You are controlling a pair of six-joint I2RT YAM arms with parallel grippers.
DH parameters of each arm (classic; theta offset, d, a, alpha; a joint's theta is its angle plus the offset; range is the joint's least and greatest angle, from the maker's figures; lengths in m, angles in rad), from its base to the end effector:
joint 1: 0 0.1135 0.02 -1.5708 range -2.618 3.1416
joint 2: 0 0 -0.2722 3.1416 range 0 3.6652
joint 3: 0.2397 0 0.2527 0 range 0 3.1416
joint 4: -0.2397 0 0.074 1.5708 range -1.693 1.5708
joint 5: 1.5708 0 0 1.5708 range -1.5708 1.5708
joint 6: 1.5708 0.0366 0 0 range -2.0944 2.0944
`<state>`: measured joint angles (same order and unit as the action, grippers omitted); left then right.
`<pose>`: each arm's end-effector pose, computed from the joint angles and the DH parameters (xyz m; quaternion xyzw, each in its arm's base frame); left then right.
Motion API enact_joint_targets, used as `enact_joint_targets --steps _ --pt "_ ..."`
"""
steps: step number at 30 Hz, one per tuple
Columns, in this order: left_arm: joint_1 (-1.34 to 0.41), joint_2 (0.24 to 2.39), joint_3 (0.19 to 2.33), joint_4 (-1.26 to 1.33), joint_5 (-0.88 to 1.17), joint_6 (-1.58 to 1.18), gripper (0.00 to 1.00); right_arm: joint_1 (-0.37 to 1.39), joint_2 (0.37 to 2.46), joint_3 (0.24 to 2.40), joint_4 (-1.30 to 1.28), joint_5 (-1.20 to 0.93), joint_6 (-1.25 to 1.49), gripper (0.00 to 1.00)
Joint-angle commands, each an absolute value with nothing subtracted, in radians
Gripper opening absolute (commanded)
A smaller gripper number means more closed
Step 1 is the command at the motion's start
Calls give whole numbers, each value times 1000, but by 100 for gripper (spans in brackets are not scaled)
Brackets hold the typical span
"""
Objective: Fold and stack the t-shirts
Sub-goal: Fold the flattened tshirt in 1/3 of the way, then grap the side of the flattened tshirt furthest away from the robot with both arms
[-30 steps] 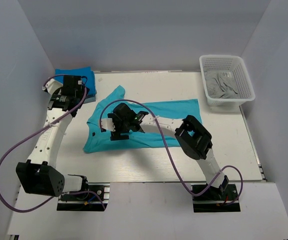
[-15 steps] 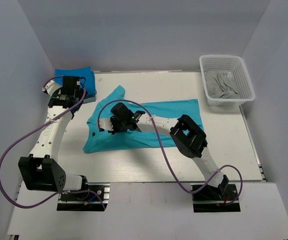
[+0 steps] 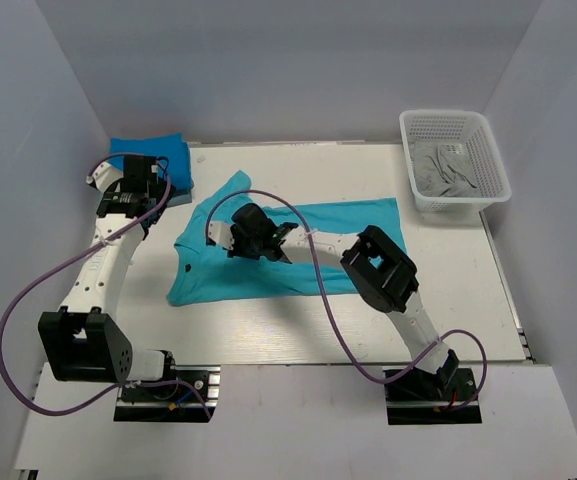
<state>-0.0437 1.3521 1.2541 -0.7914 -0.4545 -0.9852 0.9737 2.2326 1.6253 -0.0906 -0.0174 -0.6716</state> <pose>0.2789 0.0039 0.3319 -0.4836 0.7843 0.0247 0.3879 0.2850 0.4203 0.1664 -0.6667 0.6138 0.0714 0.4167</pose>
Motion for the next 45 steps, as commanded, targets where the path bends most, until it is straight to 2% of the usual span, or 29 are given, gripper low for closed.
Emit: enact_joint_targets --steps 1,12,16,18,22,23,25,26,30,33,38,43,45 --pt "-37 1336 1236 -759 -436 -963 99 934 2161 1617 28 52 -539 0" --pt "-37 1378 1227 -713 -391 -891 99 891 2131 1552 117 164 -342 0" --pt "-37 1397 1227 -683 -367 -854 99 887 2132 1566 103 213 -295 4" --pt "-37 1423 1239 -669 -367 -821 99 881 2132 1578 84 238 -273 10" --pt "-55 1453 1270 -631 -342 -753 99 874 2120 1571 63 284 -226 26" --pt "-64 1465 1284 -608 -328 -738 99 879 2118 1568 64 314 -209 46" --pt "-64 1483 1293 -560 -259 -669 99 868 2106 1555 66 346 -187 78" --pt "-64 1508 1314 -540 -241 -651 99 867 2100 1551 77 369 -152 90" --pt "-86 1617 1414 -500 -140 -551 99 827 2050 1520 107 463 -72 90" --pt "-116 1753 1520 -500 -100 -479 99 769 1982 1497 92 447 45 90" --pt "-189 2047 1862 -581 -84 -376 99 664 1907 1488 -32 416 127 90" --pt "-233 2319 2239 -699 -198 -298 99 605 1773 1387 -90 426 158 90" --pt "-233 2351 2250 -661 -179 -264 98 588 1718 1315 -94 425 172 90"
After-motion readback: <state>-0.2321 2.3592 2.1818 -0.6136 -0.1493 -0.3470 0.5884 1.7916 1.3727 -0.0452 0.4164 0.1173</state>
